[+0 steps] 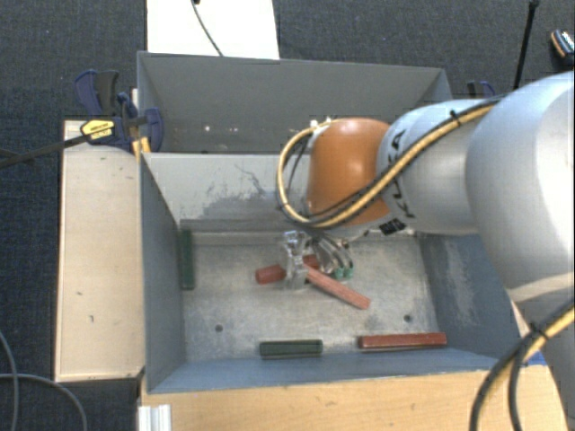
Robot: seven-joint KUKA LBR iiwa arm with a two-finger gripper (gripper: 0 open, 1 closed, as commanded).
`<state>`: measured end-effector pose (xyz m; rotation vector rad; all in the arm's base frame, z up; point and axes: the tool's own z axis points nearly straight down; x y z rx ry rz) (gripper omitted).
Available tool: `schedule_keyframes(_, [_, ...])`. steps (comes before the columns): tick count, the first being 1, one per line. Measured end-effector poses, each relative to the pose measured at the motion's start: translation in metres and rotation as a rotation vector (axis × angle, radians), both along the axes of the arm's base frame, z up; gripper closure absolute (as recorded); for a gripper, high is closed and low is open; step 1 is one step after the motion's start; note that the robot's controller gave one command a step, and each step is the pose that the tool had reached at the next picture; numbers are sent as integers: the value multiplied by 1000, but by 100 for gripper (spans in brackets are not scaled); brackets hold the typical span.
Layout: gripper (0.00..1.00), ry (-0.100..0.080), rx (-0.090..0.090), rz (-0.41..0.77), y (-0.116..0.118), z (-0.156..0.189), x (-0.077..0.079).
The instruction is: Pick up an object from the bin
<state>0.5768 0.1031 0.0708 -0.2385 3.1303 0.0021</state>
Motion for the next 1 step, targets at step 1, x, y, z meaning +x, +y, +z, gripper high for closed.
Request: schedule_keyframes(1, [100, -9, 3, -14, 34, 149, -2])
